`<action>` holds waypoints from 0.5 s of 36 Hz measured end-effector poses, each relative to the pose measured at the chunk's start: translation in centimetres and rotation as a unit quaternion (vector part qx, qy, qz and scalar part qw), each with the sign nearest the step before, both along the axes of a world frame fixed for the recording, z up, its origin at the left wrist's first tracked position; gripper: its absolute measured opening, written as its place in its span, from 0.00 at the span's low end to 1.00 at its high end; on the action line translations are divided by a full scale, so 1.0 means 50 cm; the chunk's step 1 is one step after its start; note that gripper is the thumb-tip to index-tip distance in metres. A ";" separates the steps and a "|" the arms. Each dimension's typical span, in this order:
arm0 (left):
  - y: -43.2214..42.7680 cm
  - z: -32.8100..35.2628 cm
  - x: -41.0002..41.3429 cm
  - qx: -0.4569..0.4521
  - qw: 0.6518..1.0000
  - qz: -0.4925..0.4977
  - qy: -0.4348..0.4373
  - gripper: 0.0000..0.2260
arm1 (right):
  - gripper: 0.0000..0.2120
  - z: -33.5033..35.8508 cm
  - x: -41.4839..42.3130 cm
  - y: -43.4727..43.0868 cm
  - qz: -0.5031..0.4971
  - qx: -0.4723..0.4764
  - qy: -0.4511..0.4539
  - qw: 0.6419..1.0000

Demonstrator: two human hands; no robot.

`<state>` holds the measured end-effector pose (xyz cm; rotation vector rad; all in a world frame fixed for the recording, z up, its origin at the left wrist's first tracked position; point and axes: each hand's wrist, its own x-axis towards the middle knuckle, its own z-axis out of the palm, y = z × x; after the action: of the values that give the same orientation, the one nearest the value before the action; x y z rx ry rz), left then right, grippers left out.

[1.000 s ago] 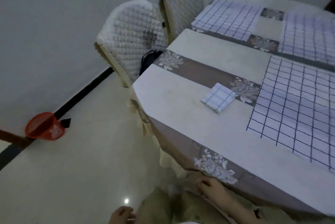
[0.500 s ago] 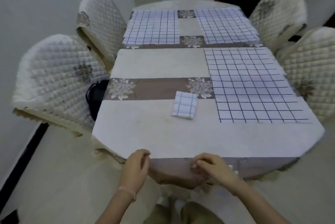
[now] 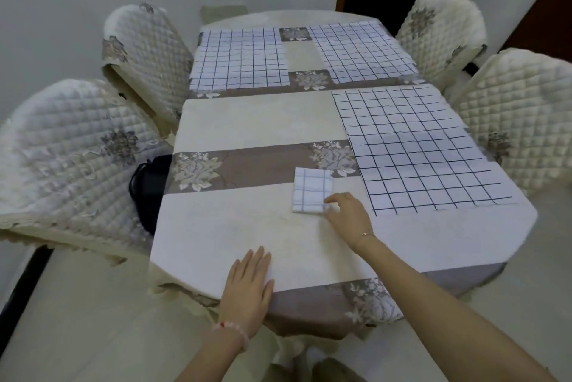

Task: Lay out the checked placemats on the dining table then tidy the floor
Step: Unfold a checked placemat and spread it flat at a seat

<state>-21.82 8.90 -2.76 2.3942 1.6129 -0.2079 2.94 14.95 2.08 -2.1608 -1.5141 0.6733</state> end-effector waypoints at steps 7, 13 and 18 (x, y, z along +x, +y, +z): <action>0.003 0.010 -0.003 -0.026 0.999 -0.013 -0.026 0.21 | 0.16 -0.030 -0.039 0.049 0.142 -0.028 -0.150 0.978; 0.005 0.001 0.002 -0.042 0.999 -0.019 -0.003 0.22 | 0.12 -0.039 -0.038 0.064 0.124 -0.017 -0.163 0.979; 0.008 -0.008 -0.002 -0.044 0.999 -0.011 0.009 0.27 | 0.10 -0.032 -0.029 0.069 0.099 0.002 -0.191 0.977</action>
<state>-21.92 9.28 -3.14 2.3523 1.5514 -0.2986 1.48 18.42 0.50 -2.2490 -1.9423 0.3220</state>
